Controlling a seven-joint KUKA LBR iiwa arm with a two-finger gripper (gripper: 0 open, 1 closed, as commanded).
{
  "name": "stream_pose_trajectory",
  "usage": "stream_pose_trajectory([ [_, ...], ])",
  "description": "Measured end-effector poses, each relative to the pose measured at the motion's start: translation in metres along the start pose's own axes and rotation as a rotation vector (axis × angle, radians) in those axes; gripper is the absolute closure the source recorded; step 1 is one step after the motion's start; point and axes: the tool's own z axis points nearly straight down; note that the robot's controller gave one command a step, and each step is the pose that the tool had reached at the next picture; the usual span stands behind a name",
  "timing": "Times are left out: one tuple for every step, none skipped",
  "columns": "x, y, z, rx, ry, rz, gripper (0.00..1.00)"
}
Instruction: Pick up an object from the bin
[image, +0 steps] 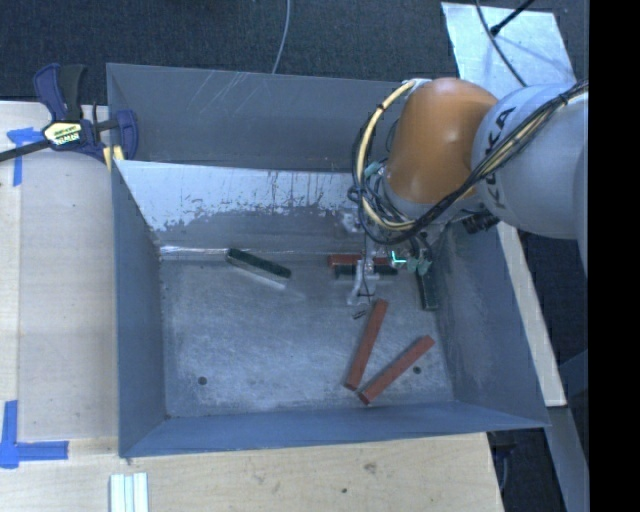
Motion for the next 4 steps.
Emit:
stream_pose_trajectory([
  [0.0,0.0,-0.001,0.0,-0.002,0.0,0.0],
  [0.031,-0.13,0.062,0.001,0.0,-0.113,1.0],
  [0.031,-0.13,0.062,0.0,0.0,-0.113,0.0],
  [0.034,-0.128,0.06,0.001,0.002,-0.159,0.0],
])
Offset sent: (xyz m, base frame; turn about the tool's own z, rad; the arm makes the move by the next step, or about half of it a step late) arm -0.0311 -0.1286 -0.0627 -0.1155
